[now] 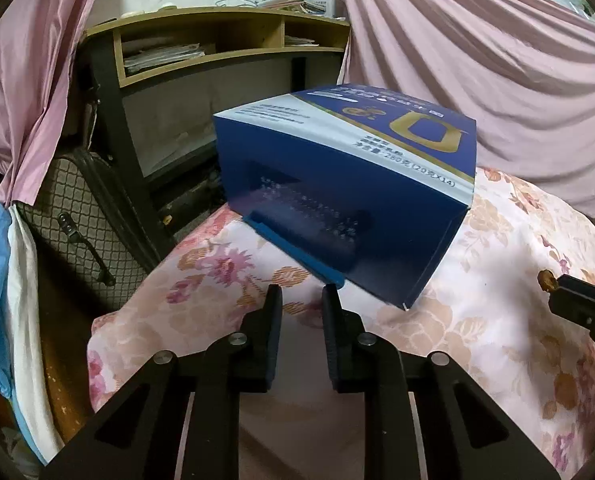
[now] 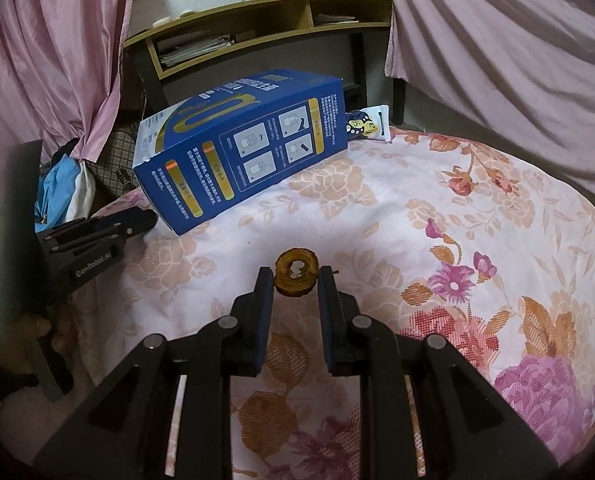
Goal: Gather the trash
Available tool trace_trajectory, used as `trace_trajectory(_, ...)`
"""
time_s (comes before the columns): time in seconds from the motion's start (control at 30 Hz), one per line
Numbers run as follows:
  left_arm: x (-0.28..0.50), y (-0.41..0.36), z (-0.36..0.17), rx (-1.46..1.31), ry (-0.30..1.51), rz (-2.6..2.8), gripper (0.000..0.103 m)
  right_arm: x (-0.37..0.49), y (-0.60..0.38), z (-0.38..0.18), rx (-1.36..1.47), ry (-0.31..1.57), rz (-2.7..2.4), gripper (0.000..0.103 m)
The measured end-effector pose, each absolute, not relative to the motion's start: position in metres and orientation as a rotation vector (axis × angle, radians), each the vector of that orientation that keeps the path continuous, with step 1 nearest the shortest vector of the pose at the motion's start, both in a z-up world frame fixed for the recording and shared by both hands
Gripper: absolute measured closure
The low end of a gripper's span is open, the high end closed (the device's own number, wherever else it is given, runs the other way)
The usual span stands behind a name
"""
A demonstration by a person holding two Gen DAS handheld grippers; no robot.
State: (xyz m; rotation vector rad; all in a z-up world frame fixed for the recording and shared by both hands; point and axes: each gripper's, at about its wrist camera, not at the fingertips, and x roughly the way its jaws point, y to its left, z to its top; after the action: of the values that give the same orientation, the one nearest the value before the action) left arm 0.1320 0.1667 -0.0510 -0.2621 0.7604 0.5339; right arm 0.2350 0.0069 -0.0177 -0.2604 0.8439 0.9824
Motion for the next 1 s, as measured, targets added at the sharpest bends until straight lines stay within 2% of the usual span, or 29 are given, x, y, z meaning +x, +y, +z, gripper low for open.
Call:
trace_trajectory(0.13, 0.126, 0.171, -0.049, -0.308, 0.743, 0.507, 0.081, 0.236, 0.007, -0.018, -0.261, 0.842, 0.984, 0.054)
trace_trajectory(0.27, 0.134, 0.175, -0.047, -0.339, 0.736, 0.492, 0.08, 0.236, 0.006, -0.019, -0.259, 0.843, 0.984, 0.054)
trace_trajectory(0.37, 0.141, 0.173, -0.048, -0.321, 0.738, 0.503, 0.074, 0.236, 0.006, -0.019, -0.256, 0.849, 0.984, 0.054)
trace_trajectory(0.77, 0.147, 0.182, -0.055, -0.281, 0.754, 0.585, 0.074, 0.241, 0.004, -0.023, -0.237, 0.873, 0.995, 0.054)
trace_trajectory(0.83, 0.146, 0.184, -0.055, -0.277, 0.754, 0.589, 0.075, 0.242, 0.004, -0.024, -0.234, 0.878, 0.998, 0.054)
trace_trajectory(1.0, 0.142, 0.19, -0.057, -0.283, 0.755, 0.596, 0.09, 0.243, 0.006, -0.025, -0.234, 0.886, 1.009, 0.054)
